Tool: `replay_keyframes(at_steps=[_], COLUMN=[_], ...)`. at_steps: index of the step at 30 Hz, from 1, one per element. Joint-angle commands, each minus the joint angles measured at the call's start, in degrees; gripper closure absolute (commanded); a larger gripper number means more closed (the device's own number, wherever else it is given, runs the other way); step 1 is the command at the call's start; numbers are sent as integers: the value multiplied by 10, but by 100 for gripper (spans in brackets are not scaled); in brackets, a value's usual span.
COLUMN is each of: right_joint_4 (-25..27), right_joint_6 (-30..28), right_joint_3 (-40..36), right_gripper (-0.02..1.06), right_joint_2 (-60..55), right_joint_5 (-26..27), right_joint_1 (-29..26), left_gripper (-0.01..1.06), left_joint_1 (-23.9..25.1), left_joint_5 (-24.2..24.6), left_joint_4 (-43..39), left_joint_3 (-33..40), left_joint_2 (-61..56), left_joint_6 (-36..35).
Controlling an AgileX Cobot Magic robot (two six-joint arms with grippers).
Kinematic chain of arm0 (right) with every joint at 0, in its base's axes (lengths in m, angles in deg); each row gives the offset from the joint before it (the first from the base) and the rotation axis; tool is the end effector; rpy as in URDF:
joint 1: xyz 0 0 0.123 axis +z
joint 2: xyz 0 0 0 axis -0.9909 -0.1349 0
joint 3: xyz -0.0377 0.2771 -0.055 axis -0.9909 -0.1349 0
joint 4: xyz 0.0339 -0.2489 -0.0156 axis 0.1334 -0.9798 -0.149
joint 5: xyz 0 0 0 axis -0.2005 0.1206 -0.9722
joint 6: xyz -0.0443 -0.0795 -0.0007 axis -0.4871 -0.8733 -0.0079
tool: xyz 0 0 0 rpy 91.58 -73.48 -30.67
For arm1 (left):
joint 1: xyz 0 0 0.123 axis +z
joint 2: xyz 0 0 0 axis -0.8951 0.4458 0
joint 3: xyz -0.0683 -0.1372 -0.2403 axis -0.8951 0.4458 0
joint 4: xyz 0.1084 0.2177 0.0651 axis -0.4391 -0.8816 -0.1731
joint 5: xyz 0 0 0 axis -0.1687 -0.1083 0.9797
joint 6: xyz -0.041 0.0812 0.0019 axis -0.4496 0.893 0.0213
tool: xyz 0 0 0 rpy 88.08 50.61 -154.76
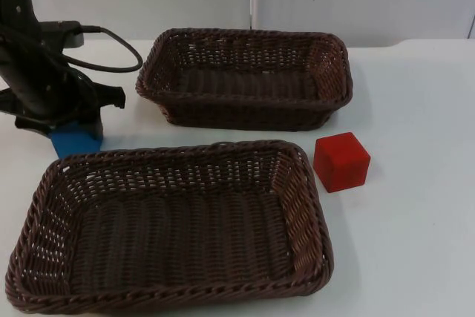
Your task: Pick up one cube with the left hand and place it into the upper basket. Pick up one cube with the right hand and place it into the lower basket.
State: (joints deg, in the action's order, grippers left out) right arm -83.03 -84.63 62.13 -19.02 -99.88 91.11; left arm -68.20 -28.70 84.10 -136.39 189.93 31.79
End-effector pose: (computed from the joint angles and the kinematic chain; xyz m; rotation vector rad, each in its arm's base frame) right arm -0.0069 -0.0061 0.2802 -0.1117 2.0500 0.0480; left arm 0.4212 -0.0345 0.0917 -0.0641 2.7665 -0.0551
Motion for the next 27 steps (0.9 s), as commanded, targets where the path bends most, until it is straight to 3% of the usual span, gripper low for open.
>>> replay_keyframes(at_steps=[1,2,16,27], right_joint_4=[-4,-4,-4,-4], right_joint_6=[-5,-5,-6,-6], right_joint_3=[-1,-1,-1,-1], right_gripper=[0,0,0,0], right_joint_2=[1,1,1,1], right_joint_5=[4,4,4,4], right_joint_1=[-3,-3,-3,-3], left_gripper=[94,105,105,105], left_joint_1=[1,1,0,0], left_joint_5=[19,21,48,68], left_joint_4=[5,5,7,6], left_joint_3=[-2,-2,-2,-2], left_joint_2=[-21,-34,-211,-219], left_joint_6=[0,0,0,0])
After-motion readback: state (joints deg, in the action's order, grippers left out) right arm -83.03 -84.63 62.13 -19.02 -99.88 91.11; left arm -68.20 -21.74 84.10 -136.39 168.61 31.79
